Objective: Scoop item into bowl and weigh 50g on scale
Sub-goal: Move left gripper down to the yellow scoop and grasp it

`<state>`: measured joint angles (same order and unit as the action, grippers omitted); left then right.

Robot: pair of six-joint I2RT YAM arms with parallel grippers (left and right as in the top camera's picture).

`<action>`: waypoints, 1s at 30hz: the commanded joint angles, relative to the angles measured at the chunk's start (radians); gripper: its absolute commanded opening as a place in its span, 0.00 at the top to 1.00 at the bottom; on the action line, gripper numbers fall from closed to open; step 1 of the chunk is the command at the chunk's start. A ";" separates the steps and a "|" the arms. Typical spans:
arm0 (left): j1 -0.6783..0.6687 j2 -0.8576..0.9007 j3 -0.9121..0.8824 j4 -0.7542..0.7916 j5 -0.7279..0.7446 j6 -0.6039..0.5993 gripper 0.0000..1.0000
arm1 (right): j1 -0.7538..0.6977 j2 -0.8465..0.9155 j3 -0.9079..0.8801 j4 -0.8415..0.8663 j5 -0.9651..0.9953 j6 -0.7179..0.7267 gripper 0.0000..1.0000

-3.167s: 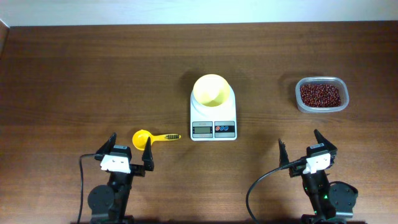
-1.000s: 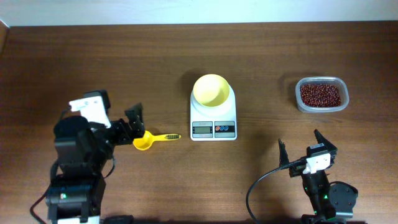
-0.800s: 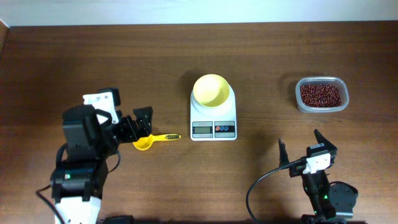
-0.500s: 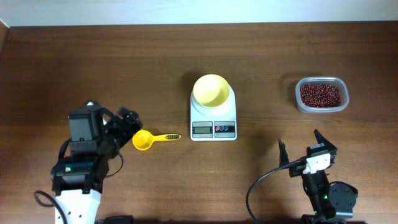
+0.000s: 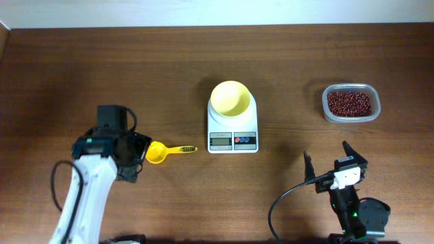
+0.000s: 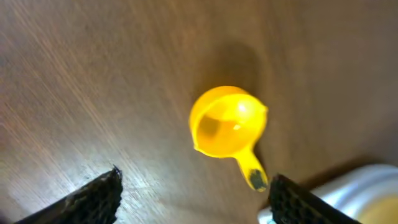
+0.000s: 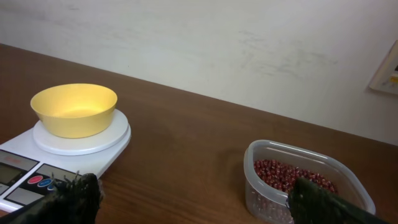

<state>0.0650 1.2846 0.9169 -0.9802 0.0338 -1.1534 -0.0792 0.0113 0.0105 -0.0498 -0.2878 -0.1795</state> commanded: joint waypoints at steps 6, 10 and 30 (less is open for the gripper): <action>0.000 0.293 0.013 0.088 0.023 -0.013 0.34 | 0.005 -0.008 -0.005 -0.006 0.005 0.003 0.01; -0.032 0.385 0.013 0.183 0.041 -0.013 0.37 | 0.005 -0.008 -0.005 -0.006 0.005 0.003 0.01; -0.075 0.447 0.024 0.217 -0.024 0.060 1.00 | 0.005 -0.008 -0.005 -0.006 0.005 0.003 0.01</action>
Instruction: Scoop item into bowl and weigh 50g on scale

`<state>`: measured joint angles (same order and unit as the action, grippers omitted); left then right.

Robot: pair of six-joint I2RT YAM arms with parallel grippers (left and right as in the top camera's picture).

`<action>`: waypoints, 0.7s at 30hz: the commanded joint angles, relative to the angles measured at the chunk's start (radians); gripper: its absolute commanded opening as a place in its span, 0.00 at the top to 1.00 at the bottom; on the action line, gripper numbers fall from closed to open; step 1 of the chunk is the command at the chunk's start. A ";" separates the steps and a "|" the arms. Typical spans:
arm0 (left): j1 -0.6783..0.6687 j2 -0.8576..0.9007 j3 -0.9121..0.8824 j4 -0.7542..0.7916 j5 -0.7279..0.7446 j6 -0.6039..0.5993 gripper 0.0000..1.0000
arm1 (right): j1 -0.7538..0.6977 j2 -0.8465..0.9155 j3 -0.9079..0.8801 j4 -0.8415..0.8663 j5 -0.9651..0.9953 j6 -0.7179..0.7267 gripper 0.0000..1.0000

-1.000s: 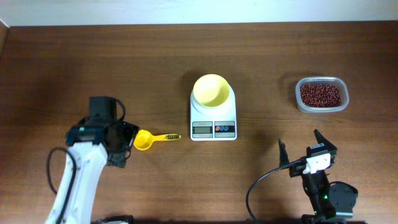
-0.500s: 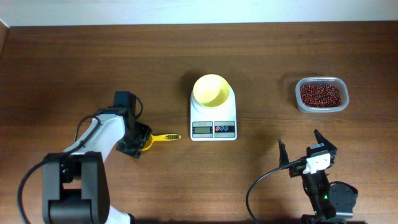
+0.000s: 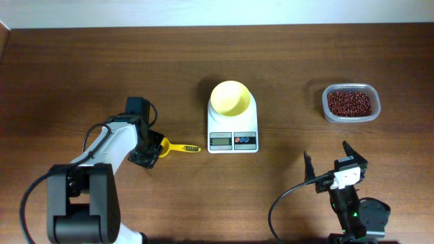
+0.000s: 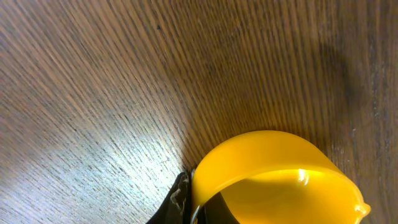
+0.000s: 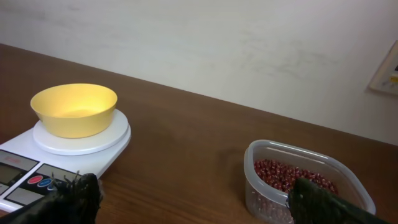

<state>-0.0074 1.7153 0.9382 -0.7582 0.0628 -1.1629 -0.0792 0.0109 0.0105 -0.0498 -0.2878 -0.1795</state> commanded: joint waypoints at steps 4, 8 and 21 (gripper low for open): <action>-0.003 -0.062 0.066 -0.006 -0.061 0.302 1.00 | 0.005 -0.007 -0.005 -0.006 0.005 0.003 0.01; -0.003 -0.179 0.079 -0.005 -0.013 0.345 1.00 | 0.005 -0.007 -0.005 -0.006 0.005 0.003 0.01; -0.003 -0.435 0.079 0.006 0.242 0.349 1.00 | 0.005 -0.007 -0.005 -0.006 0.005 0.003 0.01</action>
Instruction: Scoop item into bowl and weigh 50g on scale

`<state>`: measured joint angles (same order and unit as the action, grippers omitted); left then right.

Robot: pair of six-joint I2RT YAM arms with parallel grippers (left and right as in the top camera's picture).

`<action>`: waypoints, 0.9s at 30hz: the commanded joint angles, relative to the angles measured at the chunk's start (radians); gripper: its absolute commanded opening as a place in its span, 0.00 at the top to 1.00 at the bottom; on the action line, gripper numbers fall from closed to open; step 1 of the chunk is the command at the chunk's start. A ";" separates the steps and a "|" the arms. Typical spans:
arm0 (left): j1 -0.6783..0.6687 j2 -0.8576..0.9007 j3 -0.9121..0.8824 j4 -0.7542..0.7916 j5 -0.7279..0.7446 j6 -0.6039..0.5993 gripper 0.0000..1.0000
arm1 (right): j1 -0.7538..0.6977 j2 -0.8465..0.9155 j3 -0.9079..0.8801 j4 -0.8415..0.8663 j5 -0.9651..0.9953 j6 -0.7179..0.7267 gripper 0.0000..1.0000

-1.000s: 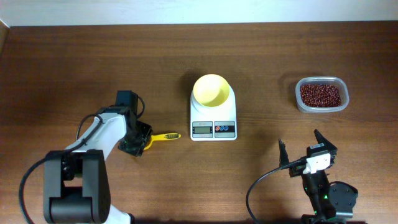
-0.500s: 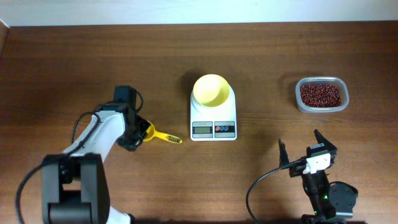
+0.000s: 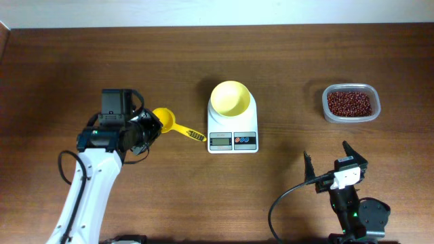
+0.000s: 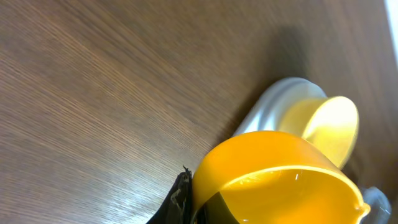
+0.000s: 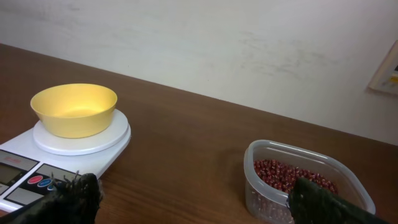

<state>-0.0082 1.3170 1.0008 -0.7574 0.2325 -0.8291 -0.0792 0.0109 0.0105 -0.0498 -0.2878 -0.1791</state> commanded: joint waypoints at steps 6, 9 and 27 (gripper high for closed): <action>-0.080 -0.050 0.016 0.048 0.082 -0.128 1.00 | 0.005 -0.007 -0.005 -0.006 0.005 0.003 0.01; -0.151 -0.050 0.016 0.090 -0.033 -0.175 1.00 | 0.005 -0.007 -0.005 -0.006 0.005 0.003 0.01; -0.218 -0.050 0.016 0.118 -0.204 -0.348 1.00 | 0.007 -0.007 -0.005 0.133 -0.734 0.003 0.01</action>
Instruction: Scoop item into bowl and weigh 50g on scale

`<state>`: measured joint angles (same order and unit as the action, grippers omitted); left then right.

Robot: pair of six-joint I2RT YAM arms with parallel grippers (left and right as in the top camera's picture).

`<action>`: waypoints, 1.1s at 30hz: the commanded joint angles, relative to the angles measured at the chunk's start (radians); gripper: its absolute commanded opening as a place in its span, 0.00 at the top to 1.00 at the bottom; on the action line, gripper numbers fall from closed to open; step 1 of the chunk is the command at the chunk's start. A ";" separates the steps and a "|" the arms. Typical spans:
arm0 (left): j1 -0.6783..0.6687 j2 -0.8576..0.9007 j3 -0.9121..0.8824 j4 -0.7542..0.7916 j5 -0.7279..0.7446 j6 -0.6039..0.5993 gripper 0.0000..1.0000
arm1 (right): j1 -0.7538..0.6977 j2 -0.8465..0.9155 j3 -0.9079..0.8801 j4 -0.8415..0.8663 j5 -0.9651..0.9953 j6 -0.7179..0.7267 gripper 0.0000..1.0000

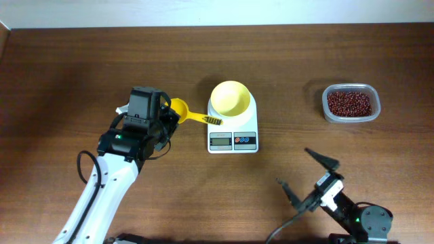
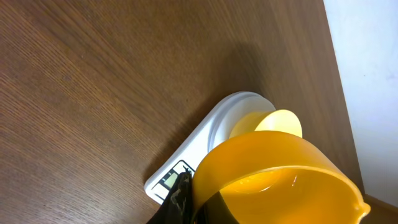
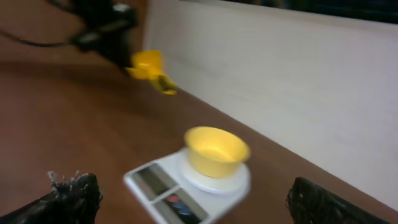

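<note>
My left gripper [image 1: 167, 116] is shut on the rim of a yellow scoop [image 1: 179, 108], holding it clear of the table just left of the white scale [image 1: 232, 140]. The scoop's handle [image 1: 205, 118] points toward the scale. In the left wrist view the empty scoop [image 2: 273, 177] fills the lower right, with one dark finger [image 2: 181, 199] against its wall. A yellow bowl [image 1: 230, 98] sits on the scale's platform. Red beans fill a clear tub [image 1: 350, 103] at the far right. My right gripper [image 1: 302, 171] stands open near the front edge, with nothing in it.
In the right wrist view the scale [image 3: 163, 185] and bowl [image 3: 216, 149] lie ahead, with the scoop [image 3: 149, 67] and the left arm behind them, all blurred. A pale wall runs along the table's far edge.
My left gripper has moved right and farther back with the scoop, closer to the scale. The right arm has swung round: its gripper now faces the scale and the left arm, not the bean tub.
My left gripper first hung open above the scoop lying on the table left of the scale. Then it was shut on the scoop's rim at table level. After that it held the scoop raised, and now it has it beside the scale. The right arm stayed still until its recent turn.
</note>
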<state>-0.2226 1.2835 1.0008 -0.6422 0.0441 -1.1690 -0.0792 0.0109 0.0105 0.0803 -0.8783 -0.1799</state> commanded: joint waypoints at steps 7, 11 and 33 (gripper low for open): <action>-0.004 -0.016 0.016 0.002 -0.015 -0.008 1.00 | 0.007 0.000 -0.005 0.257 -0.032 0.251 0.01; -0.004 -0.016 0.016 0.002 -0.015 -0.008 1.00 | 0.007 0.048 0.012 0.261 0.005 0.333 0.01; -0.004 -0.016 0.016 -0.005 -0.015 -0.008 1.00 | 0.015 1.106 0.512 0.452 -0.601 0.367 0.01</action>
<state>-0.2226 1.2823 1.0027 -0.6464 0.0437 -1.1717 -0.0784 1.0863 0.5053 0.4549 -1.4513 0.1608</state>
